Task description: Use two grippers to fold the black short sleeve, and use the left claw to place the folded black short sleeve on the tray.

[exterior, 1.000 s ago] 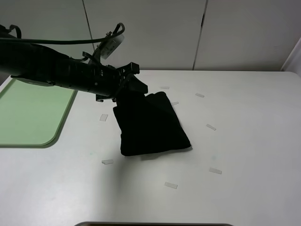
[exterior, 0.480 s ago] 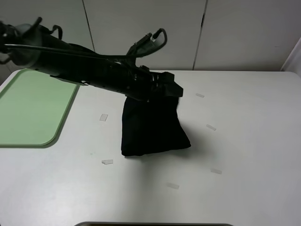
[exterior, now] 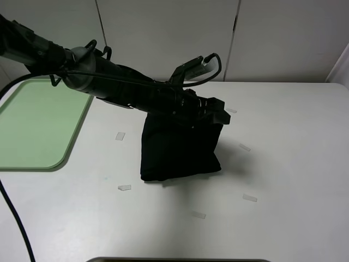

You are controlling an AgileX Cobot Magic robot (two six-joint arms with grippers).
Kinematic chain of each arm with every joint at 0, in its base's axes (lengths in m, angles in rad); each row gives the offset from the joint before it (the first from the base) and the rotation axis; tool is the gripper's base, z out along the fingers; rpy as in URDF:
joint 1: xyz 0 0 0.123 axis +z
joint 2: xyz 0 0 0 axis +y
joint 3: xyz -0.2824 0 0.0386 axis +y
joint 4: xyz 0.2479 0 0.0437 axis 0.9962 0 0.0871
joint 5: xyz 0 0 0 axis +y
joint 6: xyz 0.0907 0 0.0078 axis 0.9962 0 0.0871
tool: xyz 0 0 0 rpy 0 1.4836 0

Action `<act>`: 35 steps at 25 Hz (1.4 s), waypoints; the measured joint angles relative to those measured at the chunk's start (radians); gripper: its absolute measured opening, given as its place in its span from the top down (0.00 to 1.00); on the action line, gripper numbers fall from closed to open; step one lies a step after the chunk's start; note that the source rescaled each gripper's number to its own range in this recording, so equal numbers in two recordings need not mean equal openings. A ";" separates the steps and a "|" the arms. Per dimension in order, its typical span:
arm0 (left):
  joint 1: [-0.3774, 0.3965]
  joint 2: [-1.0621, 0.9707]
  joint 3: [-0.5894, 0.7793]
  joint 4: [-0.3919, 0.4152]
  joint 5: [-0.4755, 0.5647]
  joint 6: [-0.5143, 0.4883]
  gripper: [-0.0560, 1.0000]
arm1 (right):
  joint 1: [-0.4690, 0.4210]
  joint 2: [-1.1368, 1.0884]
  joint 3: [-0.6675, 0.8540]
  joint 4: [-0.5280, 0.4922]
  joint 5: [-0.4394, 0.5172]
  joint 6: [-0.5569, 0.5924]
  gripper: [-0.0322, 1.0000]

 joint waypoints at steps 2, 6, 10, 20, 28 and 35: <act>0.000 -0.004 0.000 0.000 -0.002 0.000 0.40 | 0.000 0.000 0.000 0.000 0.000 0.000 0.00; 0.001 -0.074 0.000 0.001 -0.013 0.022 0.40 | 0.000 0.000 0.000 0.000 0.000 0.000 0.00; 0.013 -0.201 -0.004 0.056 -0.040 0.061 0.40 | 0.000 0.000 0.000 0.000 0.000 0.000 0.00; 0.070 -0.409 0.110 0.260 -0.151 0.037 0.39 | 0.000 0.000 0.000 0.000 0.000 0.000 0.00; 0.075 -0.464 0.297 0.307 -0.352 -0.017 0.39 | 0.000 0.000 0.000 0.000 0.000 0.000 0.00; 0.075 -0.467 0.304 0.434 -0.371 -0.014 0.21 | 0.000 0.000 0.000 0.000 0.000 0.000 0.00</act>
